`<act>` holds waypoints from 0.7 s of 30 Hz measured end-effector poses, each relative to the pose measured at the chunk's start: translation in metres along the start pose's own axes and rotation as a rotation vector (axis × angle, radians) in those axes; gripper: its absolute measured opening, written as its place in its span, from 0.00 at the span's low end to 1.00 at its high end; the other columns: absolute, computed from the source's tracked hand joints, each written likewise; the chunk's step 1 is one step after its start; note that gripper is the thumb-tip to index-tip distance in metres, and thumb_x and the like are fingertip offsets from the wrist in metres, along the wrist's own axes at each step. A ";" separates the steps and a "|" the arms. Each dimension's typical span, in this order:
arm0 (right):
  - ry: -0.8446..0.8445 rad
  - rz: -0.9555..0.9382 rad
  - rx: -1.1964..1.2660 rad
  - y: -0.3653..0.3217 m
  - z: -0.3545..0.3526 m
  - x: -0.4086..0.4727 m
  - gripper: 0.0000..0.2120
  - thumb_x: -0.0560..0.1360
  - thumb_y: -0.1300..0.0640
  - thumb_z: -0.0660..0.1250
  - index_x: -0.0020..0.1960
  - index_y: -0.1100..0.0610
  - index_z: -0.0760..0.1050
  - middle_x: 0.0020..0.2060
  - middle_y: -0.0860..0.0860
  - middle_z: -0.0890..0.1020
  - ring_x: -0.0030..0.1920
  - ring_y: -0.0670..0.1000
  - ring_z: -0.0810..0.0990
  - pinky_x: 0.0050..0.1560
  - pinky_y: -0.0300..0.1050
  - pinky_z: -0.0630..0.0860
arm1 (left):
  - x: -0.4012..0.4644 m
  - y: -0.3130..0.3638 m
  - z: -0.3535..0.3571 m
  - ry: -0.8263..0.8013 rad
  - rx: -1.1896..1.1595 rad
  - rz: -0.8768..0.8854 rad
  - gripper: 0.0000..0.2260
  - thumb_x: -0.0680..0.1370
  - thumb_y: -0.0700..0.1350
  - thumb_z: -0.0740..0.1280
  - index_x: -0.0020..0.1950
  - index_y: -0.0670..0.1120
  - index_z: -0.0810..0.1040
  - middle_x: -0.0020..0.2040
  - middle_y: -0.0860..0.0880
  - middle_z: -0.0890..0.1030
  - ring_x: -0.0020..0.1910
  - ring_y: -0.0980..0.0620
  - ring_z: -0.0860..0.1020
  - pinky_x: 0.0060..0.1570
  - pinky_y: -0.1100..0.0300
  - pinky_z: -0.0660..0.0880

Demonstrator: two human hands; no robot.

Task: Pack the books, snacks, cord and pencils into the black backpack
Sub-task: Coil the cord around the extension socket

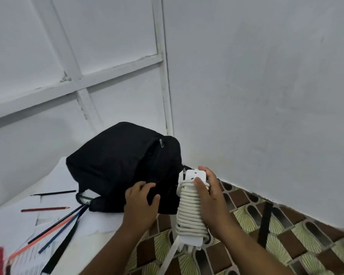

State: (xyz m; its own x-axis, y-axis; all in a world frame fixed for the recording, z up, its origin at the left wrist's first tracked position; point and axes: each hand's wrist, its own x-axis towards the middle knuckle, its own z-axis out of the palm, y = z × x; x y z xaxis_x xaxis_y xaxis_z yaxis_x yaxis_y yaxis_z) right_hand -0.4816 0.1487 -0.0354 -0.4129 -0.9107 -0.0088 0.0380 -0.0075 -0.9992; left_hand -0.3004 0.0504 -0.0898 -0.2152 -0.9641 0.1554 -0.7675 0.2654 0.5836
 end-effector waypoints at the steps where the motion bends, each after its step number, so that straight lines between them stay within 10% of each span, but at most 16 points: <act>1: -0.007 0.003 -0.004 0.001 -0.004 0.001 0.12 0.82 0.49 0.60 0.65 0.39 0.69 0.52 0.47 0.80 0.43 0.42 0.83 0.36 0.36 0.78 | 0.008 -0.001 0.005 0.004 0.102 -0.014 0.18 0.79 0.55 0.66 0.69 0.55 0.75 0.69 0.53 0.71 0.71 0.48 0.63 0.64 0.46 0.68; 9: -0.008 0.028 0.009 0.002 -0.008 0.010 0.13 0.82 0.51 0.60 0.66 0.43 0.70 0.52 0.47 0.80 0.41 0.41 0.83 0.34 0.34 0.77 | 0.035 -0.025 0.009 0.070 0.296 0.209 0.07 0.72 0.45 0.77 0.48 0.53 0.83 0.43 0.56 0.83 0.45 0.48 0.80 0.46 0.51 0.67; 15: -0.043 0.029 -0.020 0.000 0.019 0.027 0.12 0.81 0.47 0.60 0.65 0.39 0.70 0.49 0.44 0.82 0.43 0.44 0.84 0.38 0.40 0.80 | 0.070 -0.031 -0.046 0.358 -0.261 0.087 0.07 0.81 0.32 0.60 0.55 0.43 0.68 0.47 0.44 0.77 0.43 0.45 0.76 0.43 0.53 0.71; 21: -0.143 -0.001 -0.035 -0.015 0.069 0.048 0.11 0.82 0.49 0.60 0.62 0.36 0.69 0.45 0.32 0.81 0.43 0.40 0.84 0.36 0.35 0.78 | 0.106 -0.063 -0.092 0.321 -0.206 0.231 0.16 0.80 0.31 0.57 0.48 0.51 0.76 0.45 0.46 0.78 0.44 0.51 0.77 0.51 0.59 0.73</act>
State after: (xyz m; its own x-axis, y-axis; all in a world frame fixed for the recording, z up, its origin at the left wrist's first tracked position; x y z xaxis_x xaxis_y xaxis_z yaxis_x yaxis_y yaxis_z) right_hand -0.4393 0.0772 -0.0180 -0.2793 -0.9602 -0.0045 0.0049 0.0033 -1.0000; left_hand -0.2188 -0.0696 -0.0368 -0.1436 -0.8412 0.5213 -0.5782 0.4988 0.6457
